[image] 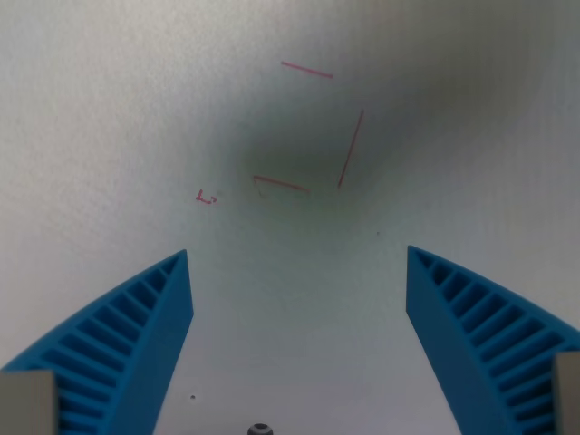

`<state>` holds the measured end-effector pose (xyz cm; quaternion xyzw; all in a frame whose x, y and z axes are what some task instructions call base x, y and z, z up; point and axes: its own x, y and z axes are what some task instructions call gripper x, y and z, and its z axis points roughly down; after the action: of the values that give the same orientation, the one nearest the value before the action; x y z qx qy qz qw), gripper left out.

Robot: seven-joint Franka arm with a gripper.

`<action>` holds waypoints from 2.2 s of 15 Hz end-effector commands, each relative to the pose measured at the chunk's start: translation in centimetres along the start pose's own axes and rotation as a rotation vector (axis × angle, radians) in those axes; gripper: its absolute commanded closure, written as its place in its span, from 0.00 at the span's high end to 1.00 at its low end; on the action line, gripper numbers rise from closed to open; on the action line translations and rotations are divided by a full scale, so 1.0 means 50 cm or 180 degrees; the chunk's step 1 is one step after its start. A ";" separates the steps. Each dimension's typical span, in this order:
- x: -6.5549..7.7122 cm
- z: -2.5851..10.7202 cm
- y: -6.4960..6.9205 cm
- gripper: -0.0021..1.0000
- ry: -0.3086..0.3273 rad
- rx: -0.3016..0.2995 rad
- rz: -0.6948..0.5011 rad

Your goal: Rotate around gripper positive x

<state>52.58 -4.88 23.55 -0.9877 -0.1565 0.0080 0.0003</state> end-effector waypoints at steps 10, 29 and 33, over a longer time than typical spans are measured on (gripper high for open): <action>0.000 -0.003 0.000 1.00 0.0009 0.0368 0.0000; 0.000 -0.003 0.000 1.00 0.0009 0.1074 -0.0001; 0.000 -0.003 0.000 1.00 0.0009 0.1222 -0.0001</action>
<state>51.80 -4.20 23.26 -0.9867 -0.1421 0.0072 0.0783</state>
